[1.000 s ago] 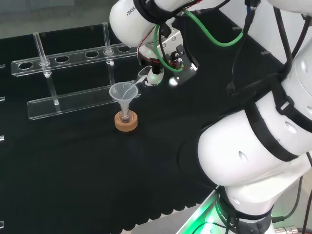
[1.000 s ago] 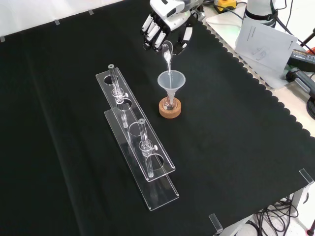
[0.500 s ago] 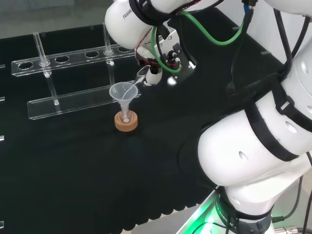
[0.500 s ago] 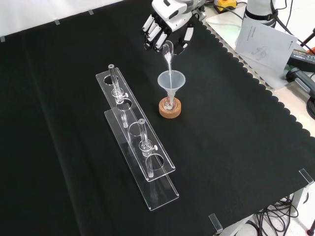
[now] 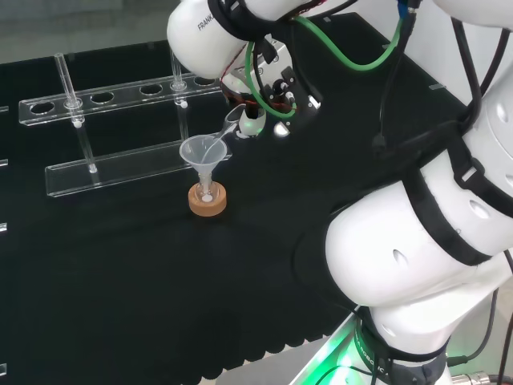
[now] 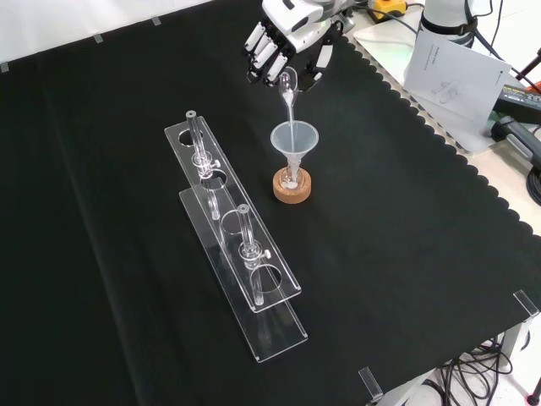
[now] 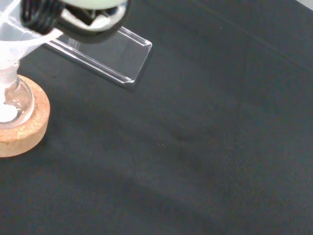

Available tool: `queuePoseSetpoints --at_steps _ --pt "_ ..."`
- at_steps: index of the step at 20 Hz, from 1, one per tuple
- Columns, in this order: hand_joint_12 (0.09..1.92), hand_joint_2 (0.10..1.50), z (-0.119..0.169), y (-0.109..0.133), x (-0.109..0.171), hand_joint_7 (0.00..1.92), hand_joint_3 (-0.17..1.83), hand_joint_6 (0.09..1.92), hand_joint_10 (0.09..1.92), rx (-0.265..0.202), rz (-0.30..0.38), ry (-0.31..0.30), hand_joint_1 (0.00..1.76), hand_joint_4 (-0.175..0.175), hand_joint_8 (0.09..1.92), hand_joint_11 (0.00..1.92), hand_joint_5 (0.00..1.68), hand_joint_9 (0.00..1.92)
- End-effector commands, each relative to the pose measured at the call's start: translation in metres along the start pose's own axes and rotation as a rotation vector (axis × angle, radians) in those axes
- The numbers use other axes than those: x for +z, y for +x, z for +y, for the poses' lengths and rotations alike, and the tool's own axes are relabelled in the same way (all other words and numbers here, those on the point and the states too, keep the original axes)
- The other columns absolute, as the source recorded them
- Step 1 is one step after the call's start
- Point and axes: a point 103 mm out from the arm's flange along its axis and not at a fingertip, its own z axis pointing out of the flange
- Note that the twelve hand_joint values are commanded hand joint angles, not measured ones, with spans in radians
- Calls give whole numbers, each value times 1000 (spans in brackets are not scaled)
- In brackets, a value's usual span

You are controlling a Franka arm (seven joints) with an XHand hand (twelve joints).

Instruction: Pour all the NaCl from the weighing funnel into the round-bottom flask.

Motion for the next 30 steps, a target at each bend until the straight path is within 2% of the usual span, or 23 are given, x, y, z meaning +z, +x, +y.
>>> queuePoseSetpoints --at_steps 1,30 --pt "1070 711 0 2 -1 578 644 867 353 1 -23 10 1083 175 654 779 1161 940" --pt "1060 711 7 9 -13 568 642 861 345 14 -140 53 1084 175 650 784 1164 938"
